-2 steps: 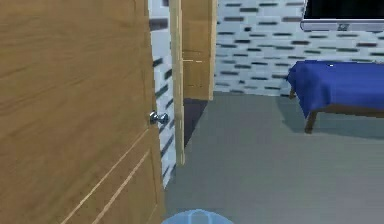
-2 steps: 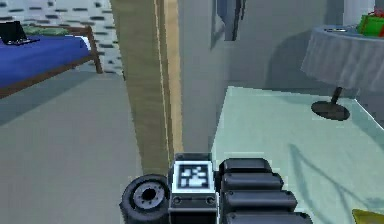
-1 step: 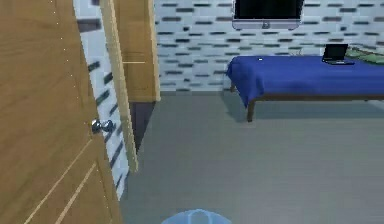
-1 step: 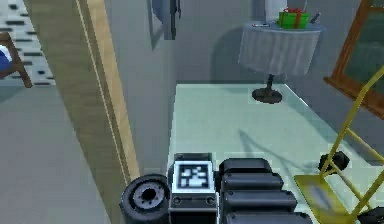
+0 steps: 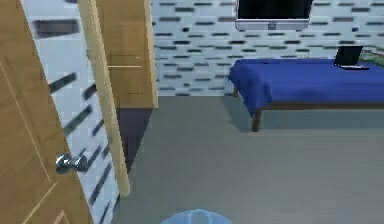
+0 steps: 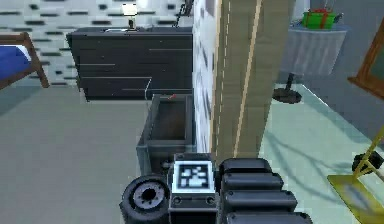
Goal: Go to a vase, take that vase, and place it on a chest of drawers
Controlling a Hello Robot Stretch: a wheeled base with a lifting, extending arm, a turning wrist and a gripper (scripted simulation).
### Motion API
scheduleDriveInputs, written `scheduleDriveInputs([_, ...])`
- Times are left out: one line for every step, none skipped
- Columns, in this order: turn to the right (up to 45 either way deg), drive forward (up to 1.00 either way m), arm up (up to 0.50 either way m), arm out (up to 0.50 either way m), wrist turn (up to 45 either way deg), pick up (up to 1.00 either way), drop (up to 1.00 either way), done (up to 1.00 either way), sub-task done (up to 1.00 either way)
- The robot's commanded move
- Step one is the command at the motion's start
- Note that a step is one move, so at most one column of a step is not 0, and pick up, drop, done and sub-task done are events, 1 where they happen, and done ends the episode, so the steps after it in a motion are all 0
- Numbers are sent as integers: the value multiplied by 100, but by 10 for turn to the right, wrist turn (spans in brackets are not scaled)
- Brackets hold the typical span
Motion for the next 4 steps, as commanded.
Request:
scheduleDriveInputs([450,0,0,0,0,0,0,0,0])
scheduleDriveInputs([0,100,0,0,0,0,0,0,0])
scheduleDriveInputs([0,30,0,0,0,0,0,0,0])
scheduleDriveInputs([390,0,0,0,0,0,0,0,0])
